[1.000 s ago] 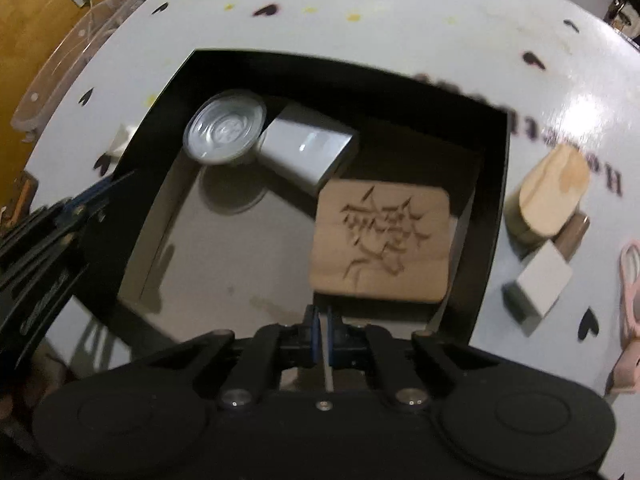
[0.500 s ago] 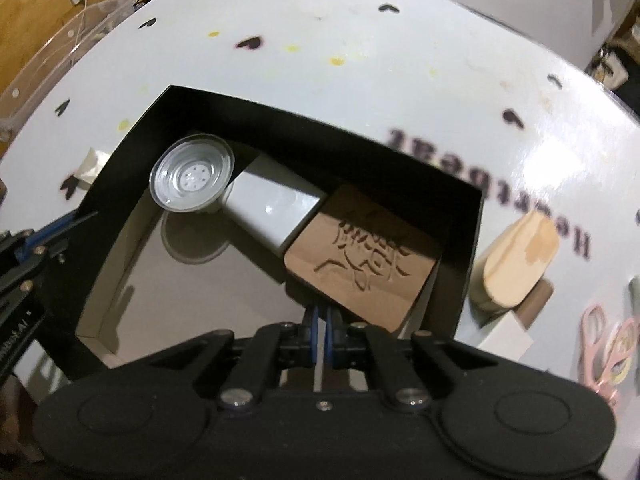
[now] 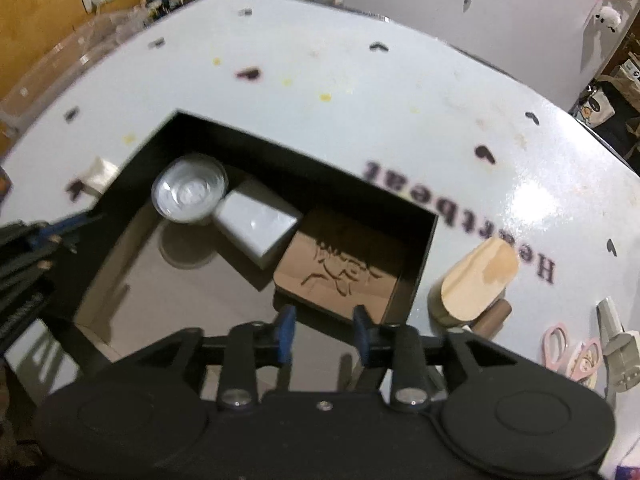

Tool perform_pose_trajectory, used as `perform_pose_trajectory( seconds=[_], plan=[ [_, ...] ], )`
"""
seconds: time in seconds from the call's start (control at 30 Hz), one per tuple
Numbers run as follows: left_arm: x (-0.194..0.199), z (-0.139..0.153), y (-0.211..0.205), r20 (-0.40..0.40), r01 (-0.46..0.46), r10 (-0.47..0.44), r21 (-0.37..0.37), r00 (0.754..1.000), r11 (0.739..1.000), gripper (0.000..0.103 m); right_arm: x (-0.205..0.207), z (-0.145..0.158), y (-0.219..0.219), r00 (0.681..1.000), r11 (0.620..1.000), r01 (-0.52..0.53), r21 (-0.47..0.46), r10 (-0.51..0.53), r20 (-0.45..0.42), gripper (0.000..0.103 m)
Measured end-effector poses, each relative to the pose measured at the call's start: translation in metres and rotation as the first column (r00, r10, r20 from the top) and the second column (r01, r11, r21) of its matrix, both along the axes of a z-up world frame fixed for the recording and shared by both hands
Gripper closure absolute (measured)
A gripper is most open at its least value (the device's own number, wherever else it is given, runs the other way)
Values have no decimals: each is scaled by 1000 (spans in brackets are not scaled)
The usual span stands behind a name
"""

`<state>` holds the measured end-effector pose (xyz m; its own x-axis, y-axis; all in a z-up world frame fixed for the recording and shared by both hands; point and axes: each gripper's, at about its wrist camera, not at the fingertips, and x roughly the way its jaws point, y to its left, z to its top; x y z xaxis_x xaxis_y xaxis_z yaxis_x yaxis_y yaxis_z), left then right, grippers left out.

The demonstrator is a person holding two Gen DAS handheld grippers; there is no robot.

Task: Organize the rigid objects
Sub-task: 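Open the right tool to release the coaster in the box, then move the right tool back toward the pink scissors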

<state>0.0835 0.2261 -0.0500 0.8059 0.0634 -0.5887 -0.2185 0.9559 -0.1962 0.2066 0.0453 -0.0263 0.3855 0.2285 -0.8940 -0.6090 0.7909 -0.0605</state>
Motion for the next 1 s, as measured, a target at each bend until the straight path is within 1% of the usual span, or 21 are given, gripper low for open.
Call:
perform_pose_trajectory(
  seconds=[0.03,0.07,0.1,0.2,0.27,0.3,0.37,0.43,0.47,0.6,0.7,0.8,1.0],
  plan=[
    [0,0,0,-1,0,0,0,1000,1000,97,-1,4,-3,1000,1000,0,21,0,4,59],
    [0,0,0,-2,-1,1,1,1000,1000,97,-3,8,-5,1000,999,2,38,-2,11,57],
    [-1,-1,0,-3,-2,2,3,1000,1000,97,-4,10,-8,1000,998,3,56,-4,17,51],
    [-1,0,0,-6,-3,3,6,1000,1000,98,-4,18,-18,1000,992,8,125,-10,17,42],
    [-1,0,-1,-9,-4,4,10,1000,1000,98,-6,24,-25,1000,986,9,169,-14,27,33],
    [-1,1,-1,-11,-4,4,12,1000,1000,98,-7,27,-27,999,984,12,180,-20,42,25],
    [-2,1,-2,-13,-5,5,13,1000,1000,98,-12,34,-32,997,978,2,209,-19,81,23],
    [-2,1,-2,-14,-5,6,13,1000,1000,98,-14,39,-36,995,972,0,235,-23,96,17],
    [-2,2,-2,-16,-6,6,14,1000,1000,98,-16,43,-40,994,969,-1,248,-27,108,16],
    [-2,3,-4,-23,-9,10,22,1000,1000,98,-24,50,-51,986,960,-17,278,-30,165,6],
    [-2,4,-5,-28,-12,13,26,1000,1000,98,-30,53,-58,975,955,-39,294,-28,220,1],
    [-2,5,-7,-35,-17,18,31,999,999,98,-34,52,-65,968,950,-53,309,-27,248,0],
    [-3,5,-9,-50,-25,27,44,998,999,98,-36,48,-86,966,926,-48,374,-52,252,0]
  ],
)
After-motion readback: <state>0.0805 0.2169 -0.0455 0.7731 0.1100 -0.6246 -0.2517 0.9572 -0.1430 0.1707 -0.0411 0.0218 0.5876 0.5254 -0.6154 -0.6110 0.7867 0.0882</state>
